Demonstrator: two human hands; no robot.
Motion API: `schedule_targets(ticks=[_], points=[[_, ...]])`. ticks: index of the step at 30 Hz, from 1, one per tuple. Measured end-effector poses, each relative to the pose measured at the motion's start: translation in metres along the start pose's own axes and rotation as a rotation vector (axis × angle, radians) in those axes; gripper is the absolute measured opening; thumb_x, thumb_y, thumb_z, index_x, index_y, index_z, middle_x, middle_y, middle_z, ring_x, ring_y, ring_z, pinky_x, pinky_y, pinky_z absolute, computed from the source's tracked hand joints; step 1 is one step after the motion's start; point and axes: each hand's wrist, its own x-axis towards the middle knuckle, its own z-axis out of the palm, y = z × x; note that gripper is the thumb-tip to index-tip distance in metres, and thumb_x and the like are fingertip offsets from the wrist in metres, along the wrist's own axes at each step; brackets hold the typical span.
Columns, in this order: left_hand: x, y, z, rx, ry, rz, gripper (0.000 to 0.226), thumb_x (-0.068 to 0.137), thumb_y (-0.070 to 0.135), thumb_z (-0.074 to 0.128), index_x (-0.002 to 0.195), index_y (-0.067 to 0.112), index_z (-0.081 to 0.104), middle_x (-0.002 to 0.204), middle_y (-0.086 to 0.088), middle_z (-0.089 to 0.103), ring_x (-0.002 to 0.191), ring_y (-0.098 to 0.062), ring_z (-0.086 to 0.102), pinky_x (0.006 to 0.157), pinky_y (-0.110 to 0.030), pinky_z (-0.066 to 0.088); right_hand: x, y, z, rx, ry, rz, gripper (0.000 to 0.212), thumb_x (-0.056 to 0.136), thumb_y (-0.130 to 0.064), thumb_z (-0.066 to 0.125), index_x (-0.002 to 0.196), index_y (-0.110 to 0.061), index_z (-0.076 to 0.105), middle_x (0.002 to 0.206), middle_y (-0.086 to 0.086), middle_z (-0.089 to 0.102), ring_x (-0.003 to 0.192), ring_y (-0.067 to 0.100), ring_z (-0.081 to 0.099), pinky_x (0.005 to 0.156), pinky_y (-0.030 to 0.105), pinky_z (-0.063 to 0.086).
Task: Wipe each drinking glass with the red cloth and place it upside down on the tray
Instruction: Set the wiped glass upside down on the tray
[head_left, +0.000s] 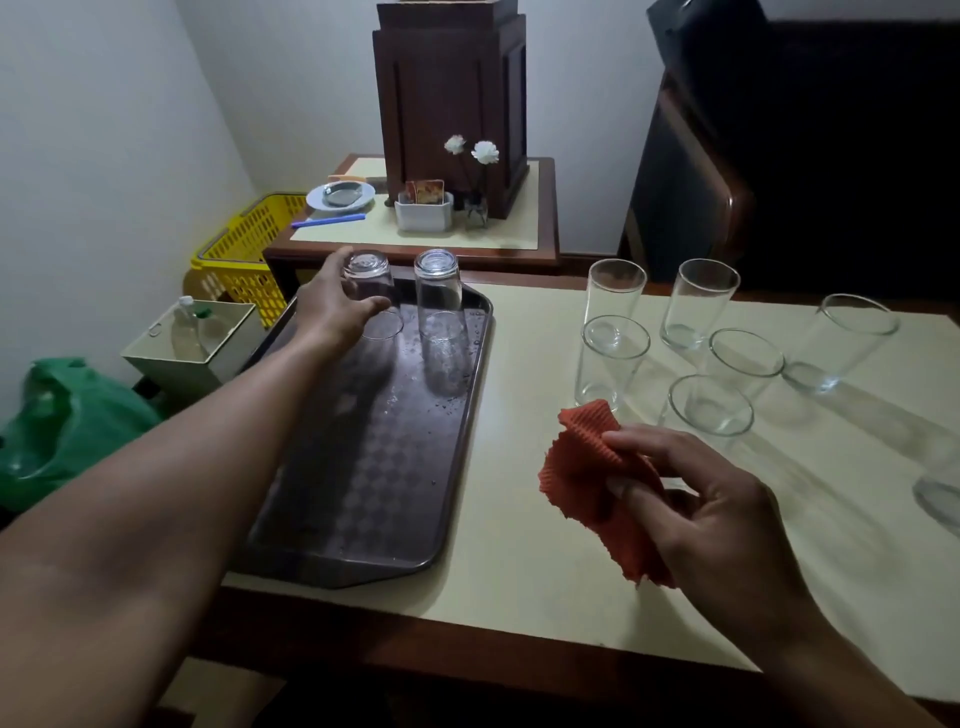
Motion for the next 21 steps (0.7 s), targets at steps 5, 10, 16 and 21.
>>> schedule_targets(ticks=[5,10,16,21], points=[[-0.006,-0.004,0.011,-0.087,0.067,-0.100,0.111,0.084,0.023,0.086,0.166,0.023,0.010,0.162,-0.019,0.035,0.145,-0.033,0.042,0.118,-0.048,0.038,-0.003,-0.002,-0.006,-0.019,0.000,0.019,0.042,0.089,0.002,0.079,0.110,-0.034,0.080,0.119,-0.020,0.076,0.104,0.011,0.076,0.074,0.034,0.066],[-0.091,0.002,0.022,-0.112,0.214,0.054,0.059,0.084,0.017,0.068,0.138,0.015,0.045,0.135,-0.016,0.041,0.123,-0.034,0.050,0.106,-0.048,0.046,-0.017,-0.007,-0.030,0.031,-0.007,0.074,0.039,0.092,0.001,0.077,0.110,-0.033,0.081,0.115,-0.014,0.078,0.090,0.012,0.078,0.066,0.032,0.064],[-0.224,0.068,0.058,-0.206,-0.270,0.317,0.054,0.084,0.025,0.082,0.130,0.021,0.055,0.123,0.000,0.050,0.111,-0.016,0.054,0.092,-0.029,0.049,-0.030,-0.013,-0.092,0.009,0.076,0.142,0.041,0.098,-0.010,0.073,0.124,-0.041,0.071,0.111,-0.010,0.078,0.087,0.007,0.076,0.059,0.026,0.060],[-0.254,0.132,0.110,-0.261,-0.555,0.232,0.104,0.071,0.050,0.091,0.154,0.023,0.037,0.150,0.002,0.047,0.129,-0.015,0.052,0.106,-0.036,0.050,-0.048,-0.017,-0.134,0.015,0.188,0.171,0.026,0.099,-0.012,0.072,0.111,-0.034,0.077,0.101,-0.015,0.079,0.079,0.006,0.076,0.051,0.017,0.054]])
